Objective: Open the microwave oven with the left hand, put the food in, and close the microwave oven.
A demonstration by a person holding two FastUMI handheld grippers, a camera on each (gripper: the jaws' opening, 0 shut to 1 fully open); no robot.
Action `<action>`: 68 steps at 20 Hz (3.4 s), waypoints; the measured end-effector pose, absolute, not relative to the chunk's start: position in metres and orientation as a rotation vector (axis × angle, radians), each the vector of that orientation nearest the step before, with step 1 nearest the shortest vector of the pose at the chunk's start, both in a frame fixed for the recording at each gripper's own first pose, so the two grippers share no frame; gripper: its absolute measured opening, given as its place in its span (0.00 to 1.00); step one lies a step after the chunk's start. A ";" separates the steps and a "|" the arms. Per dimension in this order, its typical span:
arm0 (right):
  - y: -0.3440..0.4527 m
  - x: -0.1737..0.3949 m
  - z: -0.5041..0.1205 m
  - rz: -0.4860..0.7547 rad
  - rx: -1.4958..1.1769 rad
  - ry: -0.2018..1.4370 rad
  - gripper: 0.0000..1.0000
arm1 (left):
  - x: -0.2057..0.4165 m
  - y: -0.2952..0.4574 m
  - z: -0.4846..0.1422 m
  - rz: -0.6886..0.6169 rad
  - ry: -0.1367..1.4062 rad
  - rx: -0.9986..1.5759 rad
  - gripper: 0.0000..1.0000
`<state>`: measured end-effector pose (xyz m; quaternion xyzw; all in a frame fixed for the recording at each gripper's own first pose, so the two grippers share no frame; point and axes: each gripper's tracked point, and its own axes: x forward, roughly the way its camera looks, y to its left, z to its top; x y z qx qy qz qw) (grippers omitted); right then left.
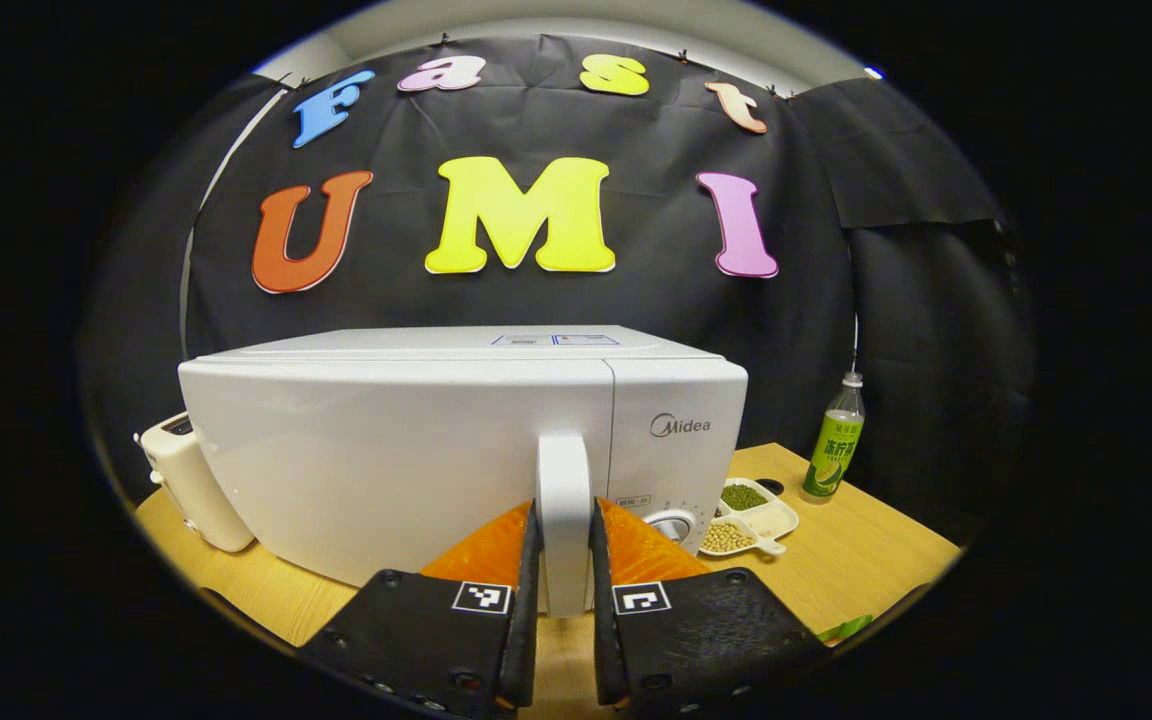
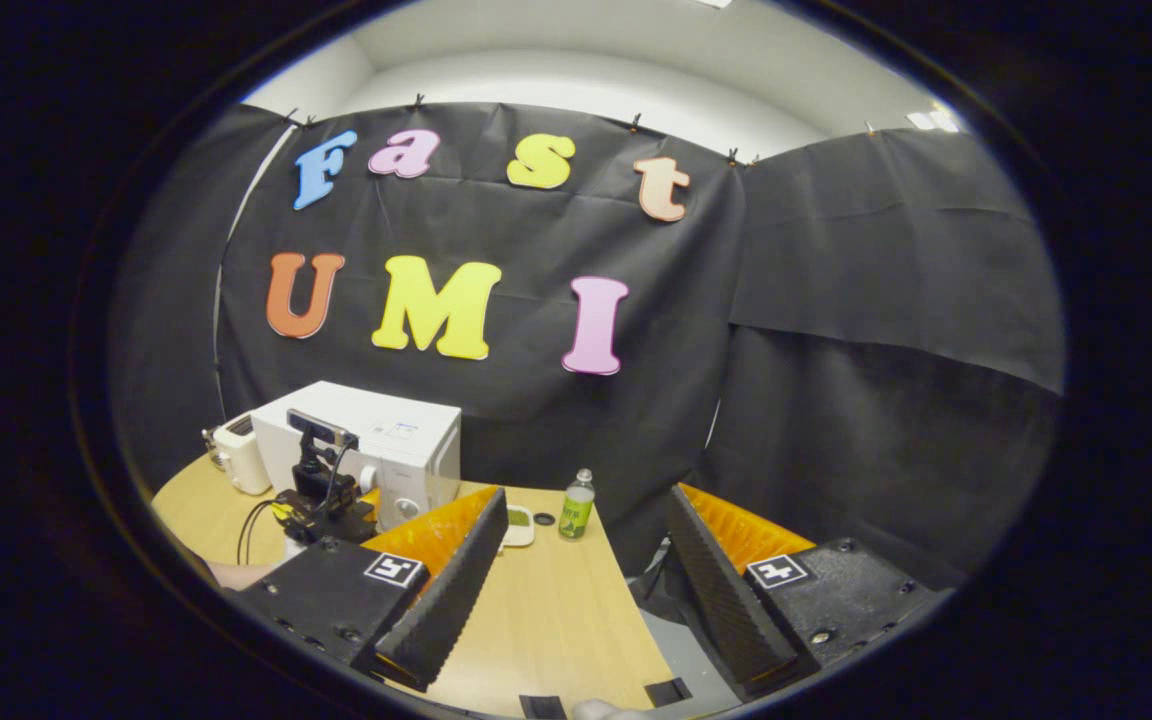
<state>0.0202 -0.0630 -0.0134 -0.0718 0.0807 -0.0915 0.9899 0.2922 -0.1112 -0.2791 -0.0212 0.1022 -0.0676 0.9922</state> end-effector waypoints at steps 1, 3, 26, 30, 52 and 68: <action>-0.062 0.021 -0.012 -0.180 -0.139 0.159 0.96 | 0.290 -0.111 -0.280 -0.142 0.205 -0.051 0.22; -0.059 0.023 -0.014 -0.169 -0.131 0.162 1.00 | 0.288 -0.112 -0.278 -0.150 0.213 -0.054 0.13; 0.022 0.025 -0.020 0.072 -0.149 0.134 1.00 | 0.150 -0.023 -0.262 -0.127 0.238 -0.025 0.98; 0.034 0.017 -0.029 0.098 -0.136 0.142 1.00 | 0.122 -0.003 -0.261 -0.101 0.236 0.010 0.96; 0.082 0.023 -0.090 0.214 -0.085 0.228 0.96 | -0.023 0.244 -0.252 0.356 0.314 0.062 0.97; 0.067 0.109 -0.270 0.336 0.096 0.630 0.96 | -0.022 0.182 -0.189 0.296 0.255 0.070 0.96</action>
